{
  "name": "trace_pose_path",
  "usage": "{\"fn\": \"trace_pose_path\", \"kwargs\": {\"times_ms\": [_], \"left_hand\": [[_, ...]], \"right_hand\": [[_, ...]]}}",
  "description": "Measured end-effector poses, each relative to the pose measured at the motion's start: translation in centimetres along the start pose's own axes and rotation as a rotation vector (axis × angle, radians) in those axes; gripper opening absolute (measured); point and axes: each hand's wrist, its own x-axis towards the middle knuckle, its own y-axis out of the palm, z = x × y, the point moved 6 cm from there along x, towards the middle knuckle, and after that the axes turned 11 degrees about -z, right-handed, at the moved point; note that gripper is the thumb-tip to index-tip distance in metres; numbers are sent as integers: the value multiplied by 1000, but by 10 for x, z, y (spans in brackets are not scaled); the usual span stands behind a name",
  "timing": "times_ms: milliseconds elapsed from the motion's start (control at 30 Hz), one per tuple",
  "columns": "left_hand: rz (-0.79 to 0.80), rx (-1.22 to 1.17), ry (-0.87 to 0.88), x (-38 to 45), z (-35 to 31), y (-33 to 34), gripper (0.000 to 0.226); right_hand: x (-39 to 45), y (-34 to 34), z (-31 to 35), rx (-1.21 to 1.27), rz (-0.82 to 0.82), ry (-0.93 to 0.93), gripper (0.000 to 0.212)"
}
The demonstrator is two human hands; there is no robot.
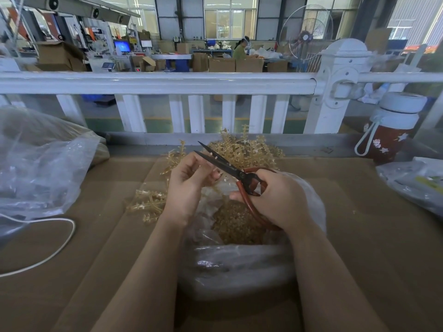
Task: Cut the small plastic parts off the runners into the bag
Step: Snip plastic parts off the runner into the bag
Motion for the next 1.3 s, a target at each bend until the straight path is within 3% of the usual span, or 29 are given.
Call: {"fn": "trace_pose_path", "kwargs": {"times_ms": [100, 633, 1300], "left_hand": [[-1, 25, 13, 2, -1, 0, 12], [36, 4, 4, 1, -3, 1, 27], [19, 48, -12, 2, -2, 1, 19]], "right_hand": [[0, -1, 1, 33, -6, 1, 36], [1, 7, -2, 56, 33, 54, 40], [2, 10, -4, 70, 11, 36, 44]]}}
